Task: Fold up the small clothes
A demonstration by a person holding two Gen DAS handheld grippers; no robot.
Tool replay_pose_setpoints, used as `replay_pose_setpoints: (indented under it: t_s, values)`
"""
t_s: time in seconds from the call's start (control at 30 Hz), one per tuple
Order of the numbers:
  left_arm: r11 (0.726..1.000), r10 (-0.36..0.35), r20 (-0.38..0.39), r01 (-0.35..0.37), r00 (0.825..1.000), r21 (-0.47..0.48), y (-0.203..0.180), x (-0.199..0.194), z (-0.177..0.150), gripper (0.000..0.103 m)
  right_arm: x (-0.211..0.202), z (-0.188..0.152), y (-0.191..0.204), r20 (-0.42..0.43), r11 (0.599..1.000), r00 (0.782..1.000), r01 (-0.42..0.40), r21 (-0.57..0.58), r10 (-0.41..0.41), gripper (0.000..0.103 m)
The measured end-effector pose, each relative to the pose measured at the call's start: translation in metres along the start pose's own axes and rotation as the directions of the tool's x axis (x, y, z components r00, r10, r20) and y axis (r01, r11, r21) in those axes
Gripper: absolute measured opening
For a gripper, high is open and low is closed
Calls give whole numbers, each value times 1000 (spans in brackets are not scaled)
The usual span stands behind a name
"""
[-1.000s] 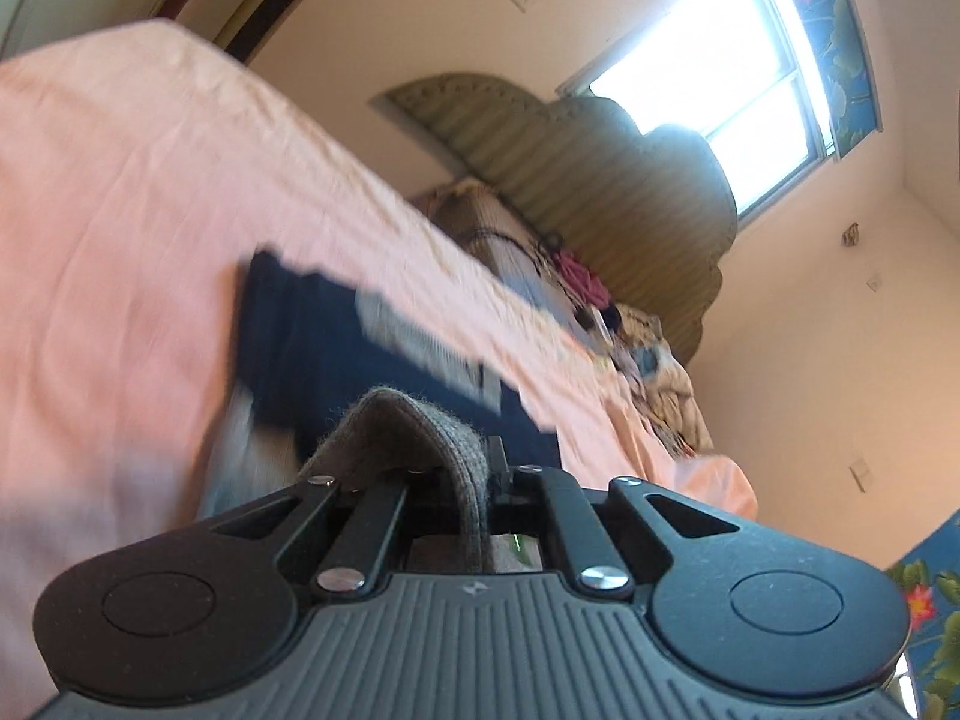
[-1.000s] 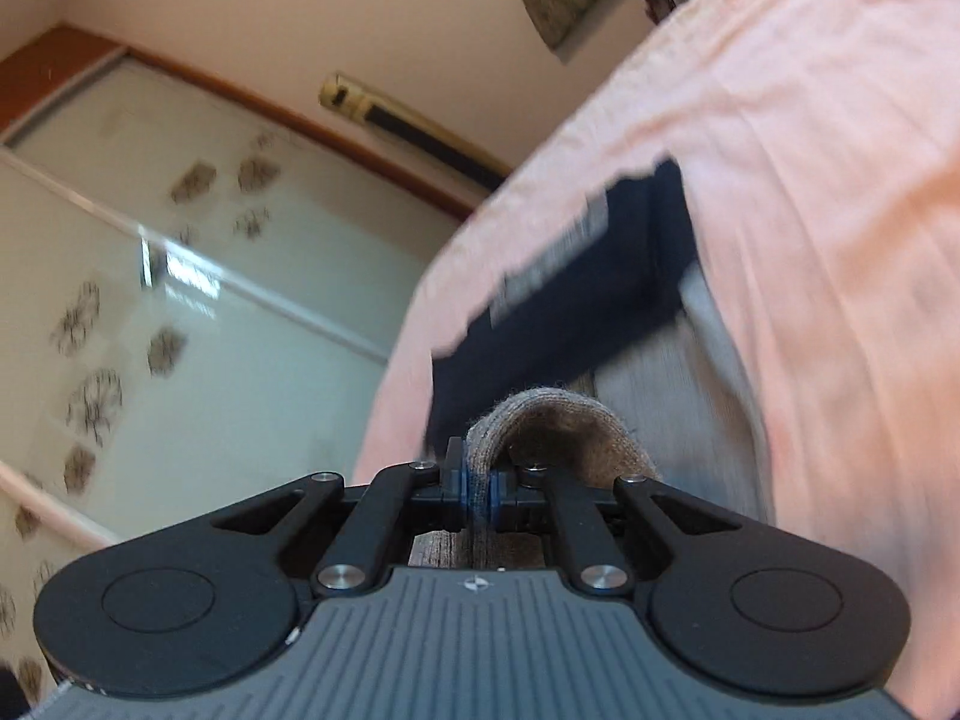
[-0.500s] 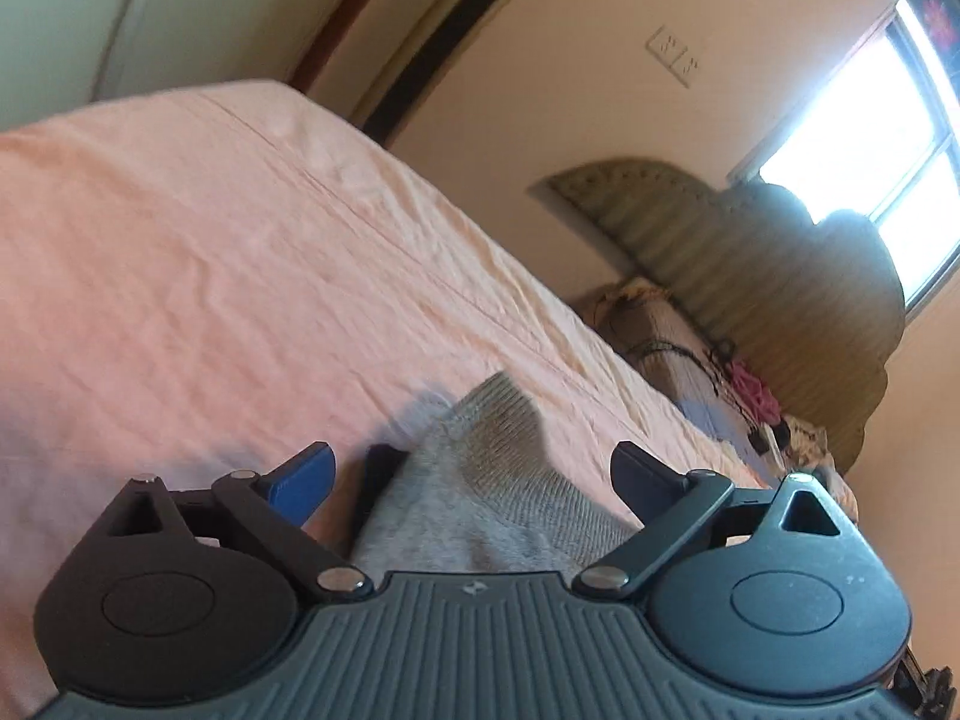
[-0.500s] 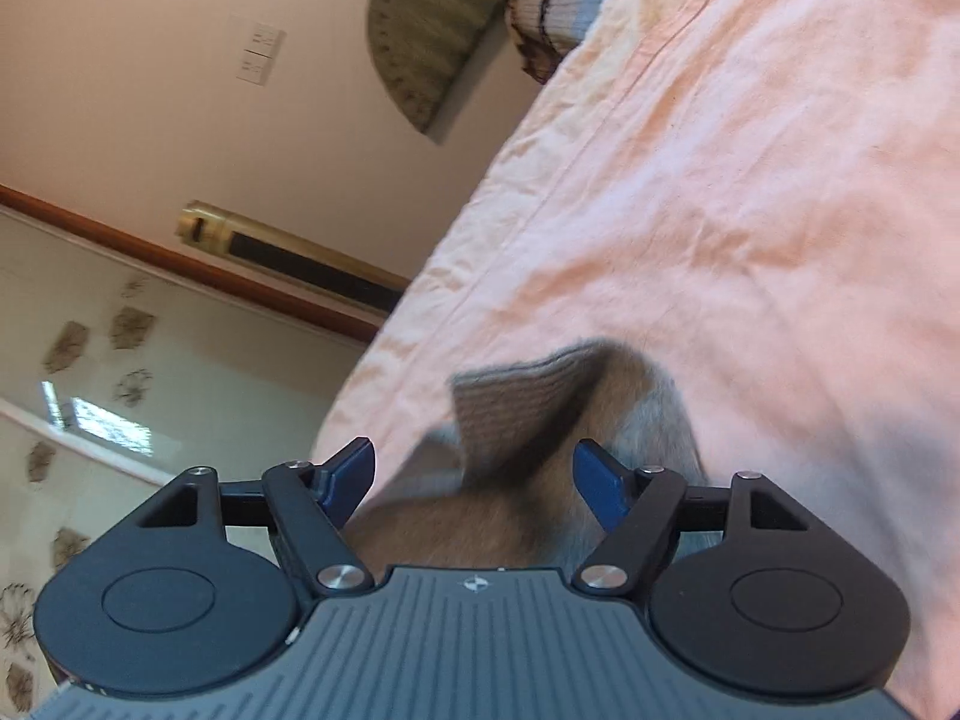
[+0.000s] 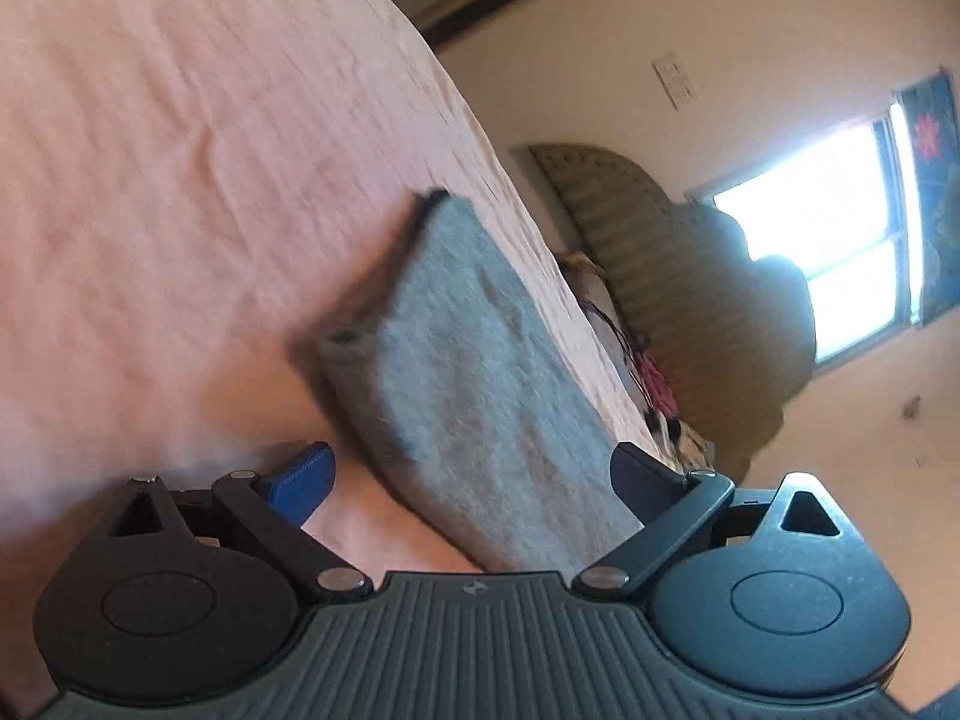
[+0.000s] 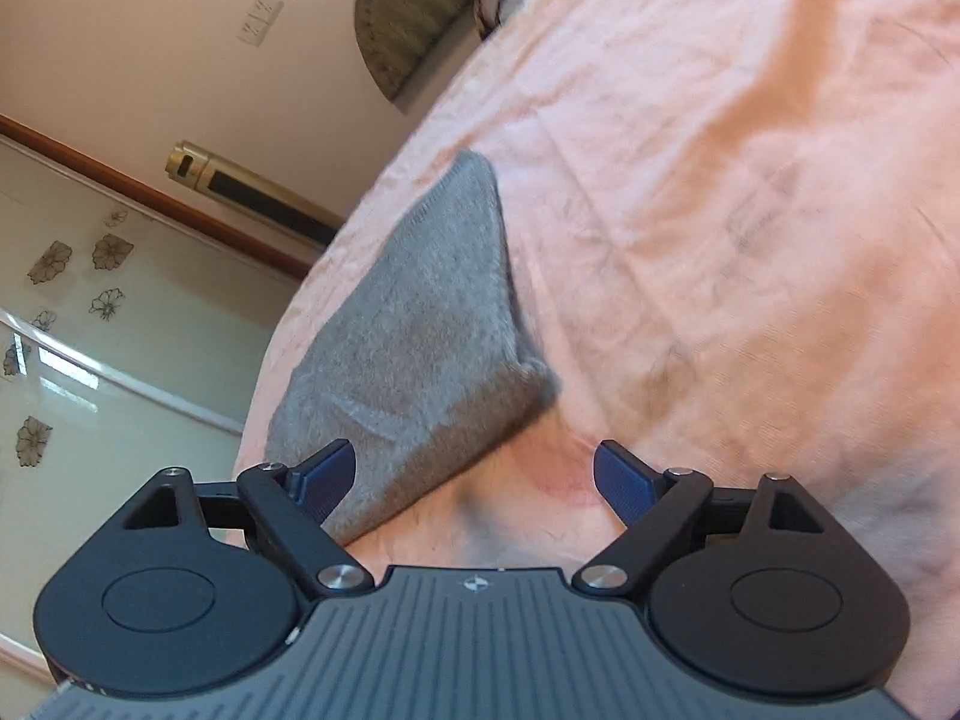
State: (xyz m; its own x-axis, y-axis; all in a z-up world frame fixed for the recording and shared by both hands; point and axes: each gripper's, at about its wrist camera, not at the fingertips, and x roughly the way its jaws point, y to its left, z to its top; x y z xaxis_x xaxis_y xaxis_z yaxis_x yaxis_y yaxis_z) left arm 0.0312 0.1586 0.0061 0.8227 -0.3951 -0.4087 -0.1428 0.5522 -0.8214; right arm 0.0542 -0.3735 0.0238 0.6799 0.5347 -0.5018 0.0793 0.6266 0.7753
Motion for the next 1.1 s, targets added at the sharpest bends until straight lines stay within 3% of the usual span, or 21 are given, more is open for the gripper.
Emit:
replay_pose_setpoints:
  t_s: [0.07,0.13,0.17,0.2,0.23,0.27,0.3,0.33,0.4,0.53,0.7,0.87,0.97,1.03,1.07,1.1]
  values:
    - [994,74,47,-77,996,72,-11,19,2,99,14,2,9,50,1000,999,6,-1,-5,87]
    - [988,102,67,-109,993,106,-18,35,7,98,38,11,12,66,999,998,9,32,-11,87]
    - [986,119,81,-127,990,108,-20,39,7,90,46,13,16,95,999,995,9,40,-13,87]
    - [982,144,92,-154,985,111,-21,43,8,77,54,16,20,109,999,994,20,40,-24,83]
    - [974,188,74,-196,979,115,-22,50,11,34,62,18,24,104,999,994,31,38,-34,66]
    - [964,235,47,-239,971,113,-20,55,12,10,72,22,25,80,998,996,43,44,-46,53]
    - [963,245,44,-249,968,104,-17,56,14,9,80,23,22,47,997,997,51,59,-53,21]
    - [965,238,37,-241,971,101,-16,54,14,8,88,23,16,6,995,999,52,86,-53,12]
    - [960,246,34,-248,969,133,-22,51,16,6,89,23,9,11,994,1000,21,111,-22,11]
    - [955,189,46,-194,981,223,-48,27,14,5,69,29,25,41,996,999,-34,79,31,12]
    - [961,109,12,-108,994,253,-59,-29,1,5,26,27,51,28,996,996,-89,-32,90,12]
    - [949,190,-66,-166,980,268,-22,-77,-41,5,-30,-12,21,-45,997,996,-74,-30,73,12]
    - [911,283,-76,-243,956,332,-4,-95,-58,7,-50,-49,-5,-104,1000,994,-26,11,27,15]
    - [901,289,-61,-250,955,355,-3,-106,-48,17,-62,-60,-17,-107,999,994,16,36,-12,34]
    - [895,289,-35,-257,957,366,-8,-112,-38,34,-70,-58,-21,-78,999,997,8,48,-4,39]
    - [886,283,16,-267,959,378,-16,-117,-27,46,-79,-52,-22,-27,998,1000,-5,65,7,51]
